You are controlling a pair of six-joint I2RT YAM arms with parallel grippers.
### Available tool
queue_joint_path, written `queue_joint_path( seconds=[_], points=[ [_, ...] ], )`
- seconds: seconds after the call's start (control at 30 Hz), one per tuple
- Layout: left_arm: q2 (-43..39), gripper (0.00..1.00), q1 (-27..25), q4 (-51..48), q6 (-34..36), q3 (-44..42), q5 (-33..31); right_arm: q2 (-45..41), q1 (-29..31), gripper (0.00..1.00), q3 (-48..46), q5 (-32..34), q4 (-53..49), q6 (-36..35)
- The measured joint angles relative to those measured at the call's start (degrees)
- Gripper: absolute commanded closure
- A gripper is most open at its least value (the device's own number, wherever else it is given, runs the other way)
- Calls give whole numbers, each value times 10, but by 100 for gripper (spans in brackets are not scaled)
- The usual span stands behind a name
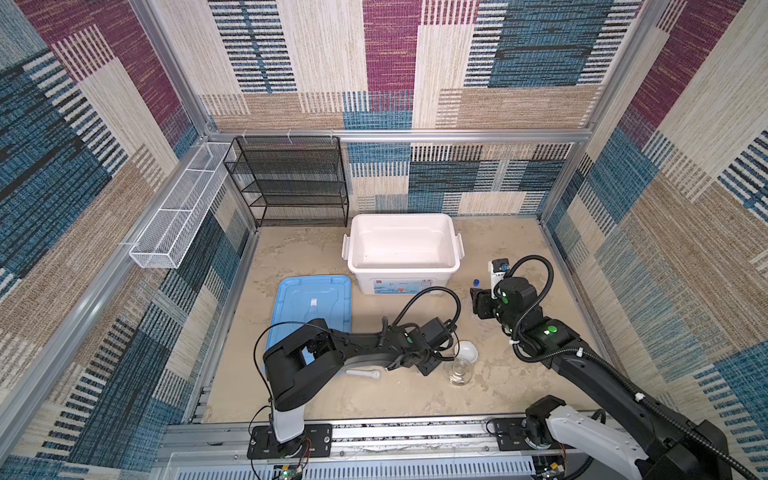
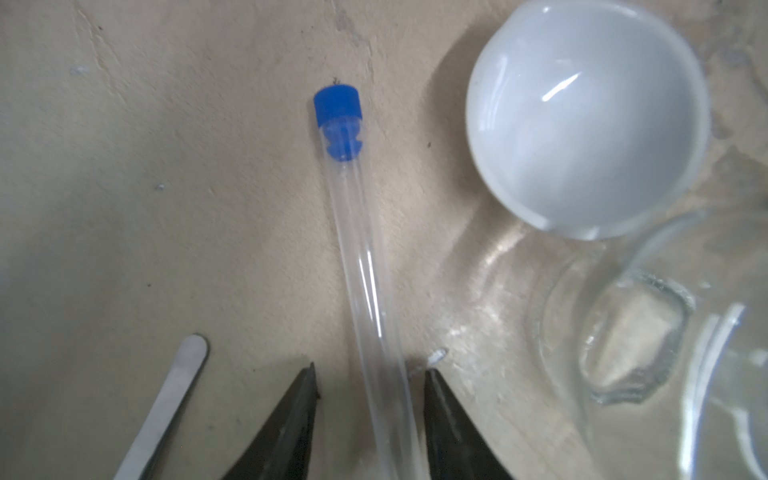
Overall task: Organize the chemistry lab equipment
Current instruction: 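Open the right gripper to release the tube while the left gripper lowers toward another tube, then close the left gripper on the last blue-capped tube and lift it upright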
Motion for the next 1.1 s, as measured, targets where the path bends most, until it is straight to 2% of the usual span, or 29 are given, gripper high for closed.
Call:
queue_joint_path(
  seconds=[0.1,0.23,0.43,0.67,0.8,0.93,1.1],
  points=[
    [0,68,-1,0,-4,0,-5,-4,0,25,-4,0,3,4],
    [0,74,-1,-1,-6,0,-9,-8,0,12,-11,-5,7,6],
    [-17,77,0,-6,-8,-6,-23,-24,-1,1,-19,-15,18,6],
    [-58,77,0,22,-8,-20,-34,-58,-6,0,-19,-46,33,6],
    [-79,74,0,53,-7,-45,-35,-70,-8,1,-17,-66,38,6],
    [-71,61,0,53,-8,-41,-34,-68,-8,2,-17,-75,38,6],
    [-50,56,1,41,-8,-25,-18,-62,-9,2,-17,-85,38,12]
  ],
)
